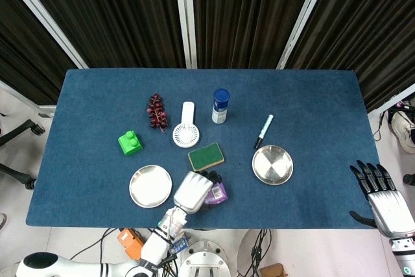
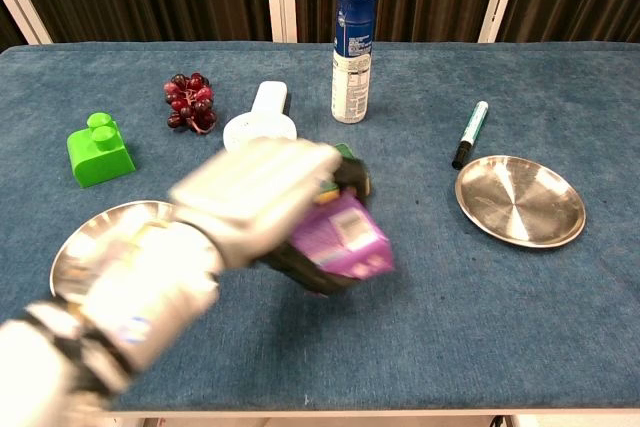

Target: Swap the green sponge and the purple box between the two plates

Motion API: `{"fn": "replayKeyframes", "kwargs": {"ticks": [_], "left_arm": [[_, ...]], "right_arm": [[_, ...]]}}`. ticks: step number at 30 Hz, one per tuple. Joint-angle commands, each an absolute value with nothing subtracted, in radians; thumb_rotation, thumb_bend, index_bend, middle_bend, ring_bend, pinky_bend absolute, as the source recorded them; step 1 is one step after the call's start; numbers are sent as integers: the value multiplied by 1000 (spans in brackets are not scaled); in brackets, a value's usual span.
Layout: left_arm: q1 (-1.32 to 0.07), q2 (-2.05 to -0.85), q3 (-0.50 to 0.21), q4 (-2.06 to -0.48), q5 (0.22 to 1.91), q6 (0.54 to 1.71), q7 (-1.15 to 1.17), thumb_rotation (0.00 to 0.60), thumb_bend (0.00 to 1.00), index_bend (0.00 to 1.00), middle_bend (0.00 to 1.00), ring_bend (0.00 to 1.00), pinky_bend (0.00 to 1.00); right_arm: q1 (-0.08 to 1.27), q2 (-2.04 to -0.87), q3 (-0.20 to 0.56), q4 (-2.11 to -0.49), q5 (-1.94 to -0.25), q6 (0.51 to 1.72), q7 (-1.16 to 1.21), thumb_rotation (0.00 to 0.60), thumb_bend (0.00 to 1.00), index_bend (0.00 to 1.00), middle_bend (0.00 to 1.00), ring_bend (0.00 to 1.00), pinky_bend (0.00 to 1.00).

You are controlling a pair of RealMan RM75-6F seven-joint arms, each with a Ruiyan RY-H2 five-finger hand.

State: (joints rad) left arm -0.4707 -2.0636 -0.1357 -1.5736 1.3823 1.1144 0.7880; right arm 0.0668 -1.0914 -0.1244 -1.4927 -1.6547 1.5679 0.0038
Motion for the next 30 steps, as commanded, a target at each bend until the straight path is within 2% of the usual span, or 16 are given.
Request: {"fn": "replayKeyframes", "kwargs": {"ticks": [1,4,6,9,14,18,21,25,30], "left_arm": [[-521,-2134,-154,-1492,1349,1067,792,600,186,423,466,502,622],[-540,-2147,-154,-1460,1329,1046,795,600,37,215,240,234,409],[-548,-2145,-154,-1468,1322,1037,781,600,2,125,141,111,290],[-557,-2129,-143,-1493,1344,1038,746,586,0,90,77,41,231],[-569,-2087,-138,-1608,1350,1031,698,502,0,87,58,17,196],[-576,-2039,-199,-1699,1335,1060,700,495,0,87,59,22,188],[-582,-2025,-256,-1683,1304,1089,728,494,9,87,72,46,188],[-599,-2020,-332,-1611,1187,1096,760,493,72,87,100,78,188],[-628,-2029,-355,-1510,1112,1093,763,492,81,87,105,94,195]], "right_arm": [[71,-1085,-119,-1491,-1656,1556,17,600,182,0,0,0,0],[74,-1080,-116,-1490,-1657,1542,28,600,182,0,0,0,0],[75,-1078,-115,-1490,-1660,1536,32,600,183,0,0,0,0],[73,-1075,-110,-1490,-1659,1532,38,600,183,0,0,0,0],[68,-1071,-103,-1494,-1657,1529,43,600,183,0,0,0,0],[61,-1066,-103,-1494,-1667,1537,55,600,183,0,0,0,0],[56,-1064,-102,-1493,-1672,1542,60,600,183,0,0,0,0],[55,-1065,-99,-1492,-1678,1538,56,600,183,0,0,0,0],[59,-1064,-99,-1495,-1682,1521,57,600,183,0,0,0,0]]}}
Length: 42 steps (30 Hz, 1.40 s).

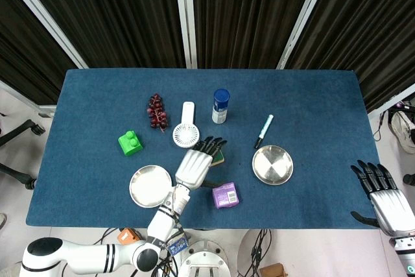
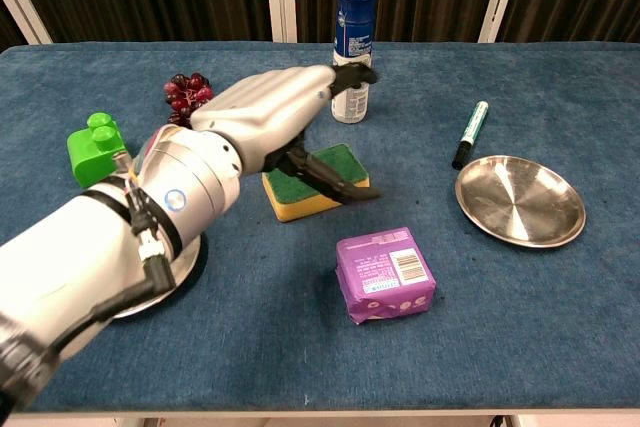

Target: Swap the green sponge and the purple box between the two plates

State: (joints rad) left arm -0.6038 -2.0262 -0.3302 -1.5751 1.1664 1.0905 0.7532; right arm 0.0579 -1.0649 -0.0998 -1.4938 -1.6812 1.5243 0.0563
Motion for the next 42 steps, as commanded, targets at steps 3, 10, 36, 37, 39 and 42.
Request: {"fn": "replayKeyframes", "kwargs": {"ticks": [3,10,36,37,39,42], "left_arm": [[-644,-2041,-345,-1477,1098,1093,756,494,82,93,136,134,230],[-681,-2080,-320,-1387,1081,1101,765,492,79,111,186,187,251],[-738,-2151,-311,-1239,1040,1156,741,600,351,324,420,522,574],[-737,-2149,-309,-1242,1048,1166,739,600,370,340,437,540,587],[-734,-2142,-306,-1253,1056,1179,740,600,400,366,465,567,608],[-723,-2115,-300,-1298,1065,1198,746,600,437,382,483,586,620]], "right_arm": [[60,-1064,-95,-1498,-1680,1515,55,600,183,0,0,0,0],[59,-1055,-95,-1498,-1688,1514,73,600,182,0,0,0,0],[48,-1042,-88,-1488,-1698,1520,110,600,182,0,0,0,0],[48,-1042,-87,-1488,-1698,1520,109,600,183,0,0,0,0],[47,-1043,-86,-1489,-1697,1520,108,600,183,0,0,0,0],[47,-1044,-86,-1488,-1696,1517,103,600,182,0,0,0,0]]}}
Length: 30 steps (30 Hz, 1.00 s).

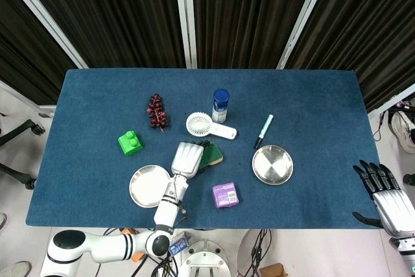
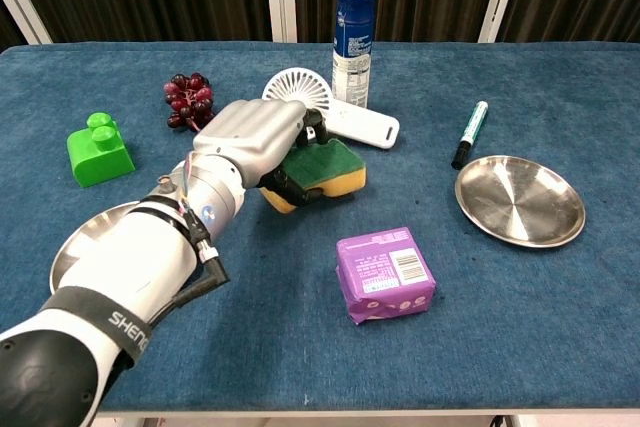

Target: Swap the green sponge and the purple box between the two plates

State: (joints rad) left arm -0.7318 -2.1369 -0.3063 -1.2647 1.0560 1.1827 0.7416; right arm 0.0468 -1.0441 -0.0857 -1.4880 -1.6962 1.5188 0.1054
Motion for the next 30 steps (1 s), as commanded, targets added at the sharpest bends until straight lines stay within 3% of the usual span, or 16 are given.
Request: {"fn": "replayKeyframes", "kwargs": {"ticks": [1,6,12,18,21,27,30], "left_arm": [[-718,-2102,-295,-1318,1071,1206,750,600,441,382,484,586,620],[-664,-1964,-233,-1505,1125,1257,770,600,433,383,484,586,620],[-549,-1721,-78,-1734,1223,1340,764,600,416,383,484,585,620],[-466,-1612,41,-1750,1279,1359,671,600,380,383,470,558,617],[-445,-1602,70,-1725,1297,1345,620,600,302,360,400,481,576],[-434,-1600,78,-1690,1304,1317,627,600,46,142,159,153,364],[-423,-1579,87,-1709,1294,1304,621,600,2,91,93,78,316]], "right_arm": [[47,-1044,-86,-1489,-1696,1516,102,600,182,0,0,0,0],[44,-1045,-85,-1487,-1698,1518,99,600,182,0,0,0,0],[39,-1049,-80,-1490,-1692,1523,88,600,183,0,0,0,0],[35,-1060,-82,-1504,-1697,1521,52,600,183,0,0,0,0],[35,-1067,-82,-1510,-1699,1517,30,600,183,0,0,0,0],[40,-1078,-86,-1518,-1706,1498,-3,600,183,0,0,0,0],[45,-1084,-88,-1518,-1713,1489,-15,600,183,0,0,0,0]]}}
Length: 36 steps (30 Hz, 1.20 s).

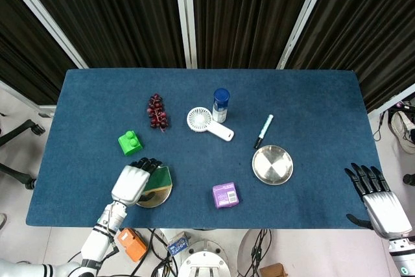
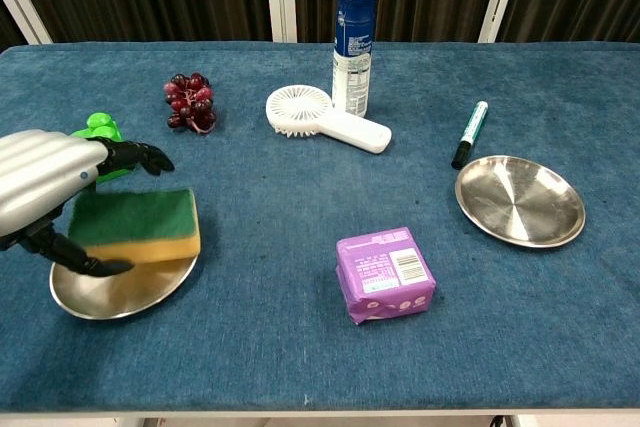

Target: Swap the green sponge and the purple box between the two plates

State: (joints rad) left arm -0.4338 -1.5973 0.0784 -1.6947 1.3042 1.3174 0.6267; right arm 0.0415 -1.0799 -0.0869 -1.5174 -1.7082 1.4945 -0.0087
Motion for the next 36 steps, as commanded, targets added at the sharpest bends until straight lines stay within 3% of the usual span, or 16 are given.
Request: {"fn": "replayKeyframes", "kwargs": {"ticks": [1,9,14,22,27,32,35,36], "left_arm": [[-418,-1565,93,-1724,1286,1298,627,600,0,75,75,58,308],[-374,-1454,157,-1856,1397,1352,635,600,0,54,45,22,286],[-298,-1346,205,-1897,1533,1493,632,600,1,54,45,22,281],[-199,-1259,204,-1833,1518,1576,466,600,11,54,46,28,263],[-175,-1245,186,-1778,1505,1564,364,600,13,54,46,28,255],[-162,-1238,173,-1763,1511,1552,341,600,12,54,46,29,254],[-156,-1234,164,-1762,1518,1545,332,600,13,54,46,31,254],[-154,-1233,160,-1761,1520,1542,330,600,12,54,46,31,254]], "right_arm": [[48,-1088,-88,-1519,-1717,1486,-20,600,183,0,0,0,0],[132,-1118,-83,-1571,-1810,1421,-53,600,182,0,0,0,0],[265,-1135,-50,-1721,-1826,1231,-141,600,182,0,0,0,0],[443,-1363,54,-1823,-1608,897,-421,600,182,0,0,0,27],[492,-1523,82,-1788,-1457,833,-592,600,182,0,0,0,80],[523,-1601,97,-1757,-1361,833,-667,600,205,2,22,3,165],[543,-1623,102,-1742,-1318,830,-686,600,281,135,139,93,292],[551,-1629,103,-1737,-1302,830,-695,600,313,233,199,160,346]]}}
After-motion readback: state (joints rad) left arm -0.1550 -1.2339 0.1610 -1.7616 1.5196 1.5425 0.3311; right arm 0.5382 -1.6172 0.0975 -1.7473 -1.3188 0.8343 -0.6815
